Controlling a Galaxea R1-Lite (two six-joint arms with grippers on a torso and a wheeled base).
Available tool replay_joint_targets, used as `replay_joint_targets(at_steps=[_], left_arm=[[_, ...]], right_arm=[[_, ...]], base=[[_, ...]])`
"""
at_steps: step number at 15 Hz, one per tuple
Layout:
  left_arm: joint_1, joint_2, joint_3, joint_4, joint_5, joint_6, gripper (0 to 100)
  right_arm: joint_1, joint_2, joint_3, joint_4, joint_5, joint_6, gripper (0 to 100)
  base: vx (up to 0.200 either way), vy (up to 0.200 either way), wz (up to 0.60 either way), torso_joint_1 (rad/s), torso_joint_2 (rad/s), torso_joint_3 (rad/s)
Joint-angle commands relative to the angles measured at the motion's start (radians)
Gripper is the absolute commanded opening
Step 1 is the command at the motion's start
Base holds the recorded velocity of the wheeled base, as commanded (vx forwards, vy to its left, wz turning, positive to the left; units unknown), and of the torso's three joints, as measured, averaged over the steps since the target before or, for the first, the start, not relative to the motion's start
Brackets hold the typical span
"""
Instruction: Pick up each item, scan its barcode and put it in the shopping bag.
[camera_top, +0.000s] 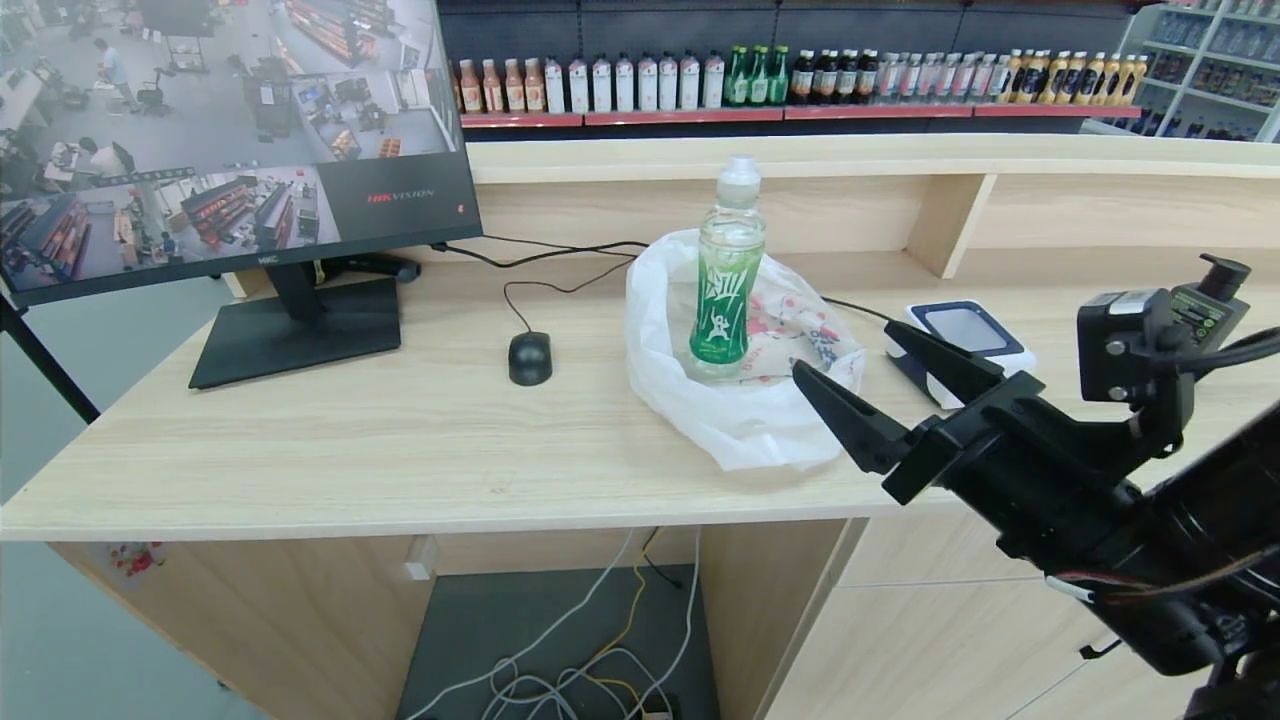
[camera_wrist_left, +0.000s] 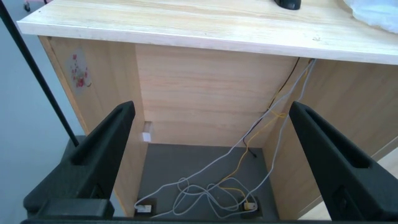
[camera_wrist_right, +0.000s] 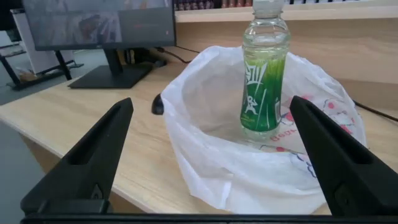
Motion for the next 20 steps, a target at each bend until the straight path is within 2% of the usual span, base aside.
replay_joint_targets(at_steps=[1, 3, 8, 10, 12, 16, 17, 20], left_arm=[[0.001, 0.000, 0.000, 0.000, 0.000, 0.000, 100], [0.001, 0.000, 0.000, 0.000, 0.000, -0.001, 100], [0.001, 0.000, 0.000, 0.002, 0.000, 0.005, 100], [0.001, 0.000, -0.002, 0.003, 0.000, 0.030, 100], [0.001, 0.000, -0.002, 0.003, 0.000, 0.023, 100], [0.001, 0.000, -0.002, 0.003, 0.000, 0.014, 100], [0.001, 0.000, -0.002, 0.002, 0.000, 0.004, 100], [0.001, 0.000, 0.000, 0.002, 0.000, -0.009, 100]], right_arm=[[0.024, -0.026, 0.006, -0.001, 0.000, 0.001, 100], [0.024, -0.019, 0.006, -0.001, -0.002, 0.003, 100], [0.024, 0.008, -0.018, -0.001, 0.000, 0.023, 100], [0.024, 0.025, -0.077, -0.001, 0.000, 0.023, 100], [0.013, 0.031, -0.087, -0.001, -0.002, 0.020, 100], [-0.085, 0.004, -0.066, -0.001, -0.002, 0.004, 100], [-0.095, -0.030, -0.055, -0.001, 0.000, 0.004, 100], [-0.162, -0.124, 0.037, -0.001, 0.000, 0.003, 100]], base=[[0.000, 0.000, 0.00, 0.000, 0.00, 0.000], [0.000, 0.000, 0.00, 0.000, 0.00, 0.000], [-0.200, 0.000, 0.00, 0.005, 0.00, 0.001], [0.000, 0.000, 0.00, 0.000, 0.00, 0.000], [0.000, 0.000, 0.00, 0.000, 0.00, 0.000], [0.000, -0.200, 0.00, 0.004, 0.00, 0.004], [0.000, -0.200, 0.00, 0.027, 0.02, -0.002], [0.000, -0.200, 0.00, 0.004, 0.01, 0.001]])
